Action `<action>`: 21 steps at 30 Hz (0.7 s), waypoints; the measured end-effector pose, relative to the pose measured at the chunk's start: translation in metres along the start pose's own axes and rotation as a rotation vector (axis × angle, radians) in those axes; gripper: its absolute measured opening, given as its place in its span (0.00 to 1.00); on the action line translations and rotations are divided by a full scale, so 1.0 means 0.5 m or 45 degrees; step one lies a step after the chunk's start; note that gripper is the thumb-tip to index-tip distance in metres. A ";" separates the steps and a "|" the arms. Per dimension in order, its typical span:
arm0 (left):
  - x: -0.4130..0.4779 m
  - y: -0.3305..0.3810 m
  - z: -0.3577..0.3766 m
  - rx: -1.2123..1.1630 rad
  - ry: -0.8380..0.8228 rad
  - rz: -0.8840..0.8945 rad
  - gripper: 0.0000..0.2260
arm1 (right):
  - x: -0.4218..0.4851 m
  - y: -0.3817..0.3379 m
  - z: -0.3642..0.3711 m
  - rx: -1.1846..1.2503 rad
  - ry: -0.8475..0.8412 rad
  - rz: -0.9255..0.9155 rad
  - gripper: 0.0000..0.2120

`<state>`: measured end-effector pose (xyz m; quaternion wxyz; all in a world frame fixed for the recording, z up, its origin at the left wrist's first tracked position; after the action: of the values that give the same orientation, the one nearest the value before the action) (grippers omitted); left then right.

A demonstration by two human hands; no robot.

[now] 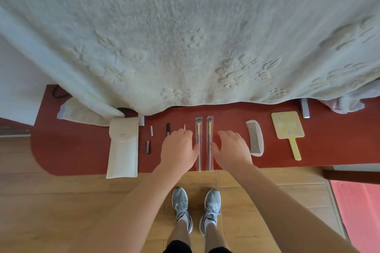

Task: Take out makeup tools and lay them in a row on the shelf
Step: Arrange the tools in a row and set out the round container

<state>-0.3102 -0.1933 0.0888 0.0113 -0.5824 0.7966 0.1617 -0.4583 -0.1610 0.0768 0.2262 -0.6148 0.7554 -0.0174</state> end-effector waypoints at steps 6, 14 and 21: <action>0.022 0.020 0.028 0.029 -0.106 -0.105 0.11 | 0.003 -0.022 0.024 0.127 0.018 -0.049 0.14; 0.035 0.026 0.061 -0.048 -0.158 -0.176 0.05 | 0.011 -0.023 0.044 0.136 -0.010 -0.064 0.08; 0.047 0.024 0.081 -0.127 -0.108 -0.207 0.09 | 0.029 -0.005 0.038 0.142 0.003 -0.049 0.08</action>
<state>-0.3357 -0.2008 0.0486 0.0289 -0.6376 0.7365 0.2241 -0.4511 -0.1705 0.0557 0.2588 -0.6158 0.7414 -0.0643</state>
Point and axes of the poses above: each hand's wrist, its own x-axis towards the middle knuckle, its own z-axis out of the palm, y = z × x, the point moved 10 cm from there along x, towards the middle knuckle
